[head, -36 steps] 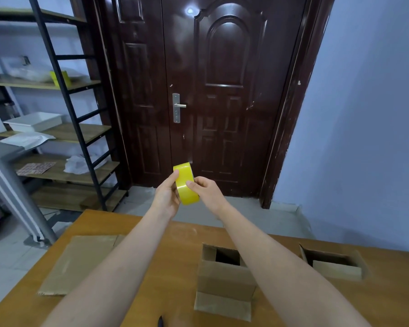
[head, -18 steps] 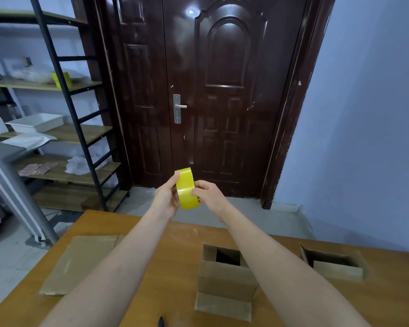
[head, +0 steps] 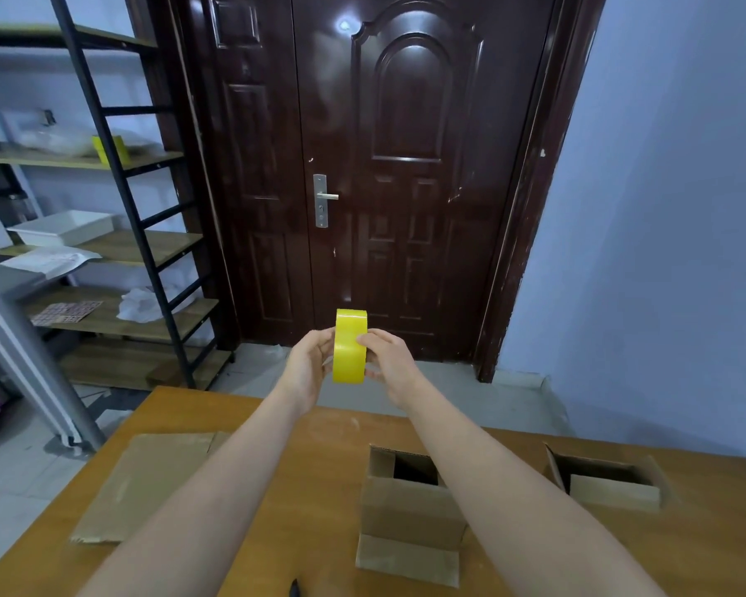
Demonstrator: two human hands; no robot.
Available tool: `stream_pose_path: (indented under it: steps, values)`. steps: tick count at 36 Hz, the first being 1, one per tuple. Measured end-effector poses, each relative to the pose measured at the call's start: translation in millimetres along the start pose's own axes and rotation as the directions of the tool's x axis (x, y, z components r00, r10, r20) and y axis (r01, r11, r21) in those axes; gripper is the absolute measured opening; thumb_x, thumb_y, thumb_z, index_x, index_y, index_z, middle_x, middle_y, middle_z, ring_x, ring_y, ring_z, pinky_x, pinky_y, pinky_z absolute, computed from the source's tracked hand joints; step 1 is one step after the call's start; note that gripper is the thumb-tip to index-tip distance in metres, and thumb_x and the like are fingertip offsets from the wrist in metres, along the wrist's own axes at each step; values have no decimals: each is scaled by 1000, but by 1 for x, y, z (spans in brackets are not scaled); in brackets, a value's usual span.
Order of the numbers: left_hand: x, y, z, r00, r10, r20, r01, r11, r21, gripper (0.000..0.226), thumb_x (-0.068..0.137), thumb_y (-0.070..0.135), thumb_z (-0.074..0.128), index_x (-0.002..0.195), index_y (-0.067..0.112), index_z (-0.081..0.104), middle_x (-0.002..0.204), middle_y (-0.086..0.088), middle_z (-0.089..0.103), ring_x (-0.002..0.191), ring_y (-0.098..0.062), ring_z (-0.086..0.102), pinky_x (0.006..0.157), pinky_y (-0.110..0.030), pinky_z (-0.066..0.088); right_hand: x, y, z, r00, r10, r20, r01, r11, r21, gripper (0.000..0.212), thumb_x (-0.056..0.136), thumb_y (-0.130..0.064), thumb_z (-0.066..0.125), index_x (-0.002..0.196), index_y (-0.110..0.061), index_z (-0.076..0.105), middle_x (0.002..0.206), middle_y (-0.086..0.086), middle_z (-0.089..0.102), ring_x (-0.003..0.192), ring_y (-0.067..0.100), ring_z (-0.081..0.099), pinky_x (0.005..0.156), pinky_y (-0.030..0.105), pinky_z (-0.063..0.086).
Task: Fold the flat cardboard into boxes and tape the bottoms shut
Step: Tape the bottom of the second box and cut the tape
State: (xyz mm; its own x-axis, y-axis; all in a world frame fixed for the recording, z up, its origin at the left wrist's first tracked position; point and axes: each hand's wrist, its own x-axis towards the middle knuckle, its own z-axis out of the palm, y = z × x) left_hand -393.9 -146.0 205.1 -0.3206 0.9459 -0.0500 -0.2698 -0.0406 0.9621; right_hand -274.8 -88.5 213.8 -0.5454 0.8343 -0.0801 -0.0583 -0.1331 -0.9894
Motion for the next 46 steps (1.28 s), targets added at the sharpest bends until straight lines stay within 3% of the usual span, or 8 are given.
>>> stream_pose_path:
  steps: [8,13,17,20,29,33,38,46]
  values:
    - [-12,-2,4,995,102,-9,-97,964,249,42,69,5,61,111,6,64,90,-4,66,83,-14,58,74,-26,45,-3,7,-5,997,54,56,-61,989,136,11,96,-13,51,90,-9,60,93,10,65,86,22,64,82,45,55]
    - [-12,6,-2,997,34,-76,-16,973,229,33,56,9,58,86,12,69,64,4,65,64,-14,56,61,-27,42,4,-1,-15,956,-231,-182,90,819,-566,27,84,-30,70,93,-13,50,102,2,47,92,19,57,81,37,52]
    - [-11,11,-13,997,18,-79,-2,981,196,36,38,18,55,70,8,65,62,-5,58,63,-21,52,58,-25,39,6,-18,-23,906,-419,50,344,664,-664,36,82,-10,61,116,-20,56,109,-5,41,107,11,46,96,34,44]
    - [-14,17,-13,1000,5,-8,-4,979,205,28,48,17,47,68,4,62,68,-9,55,65,-22,51,63,-29,40,8,-26,-18,903,-343,257,420,588,-691,31,82,-5,57,104,-24,67,103,-8,53,111,15,46,100,30,38]
    - [-11,31,-9,988,-97,-120,95,995,-18,26,79,5,29,61,5,48,49,-5,50,46,-20,48,57,-27,39,-2,-56,2,870,-113,480,387,760,-523,33,71,-8,48,95,-20,66,82,4,50,77,12,45,71,22,40]
    - [-12,37,-10,983,-134,-128,140,989,39,12,68,6,35,58,13,36,60,-5,33,48,-18,35,52,-26,31,-1,-60,6,869,-48,492,380,700,-604,38,73,-7,47,98,-26,68,79,0,46,74,13,43,71,28,40]
    - [-12,40,-9,993,-102,-66,107,992,70,54,79,1,27,37,10,60,43,-4,52,37,-16,48,50,-21,39,-1,-65,3,869,-72,489,395,697,-599,33,80,4,51,97,-18,68,85,-1,55,78,8,51,75,24,45]
    - [-14,46,-9,985,-152,-77,160,982,102,29,75,3,29,56,3,52,48,-7,48,40,-19,44,52,-24,39,1,-67,3,868,-100,486,433,630,-645,34,87,-3,54,113,-21,68,86,-4,61,82,5,56,86,26,48]
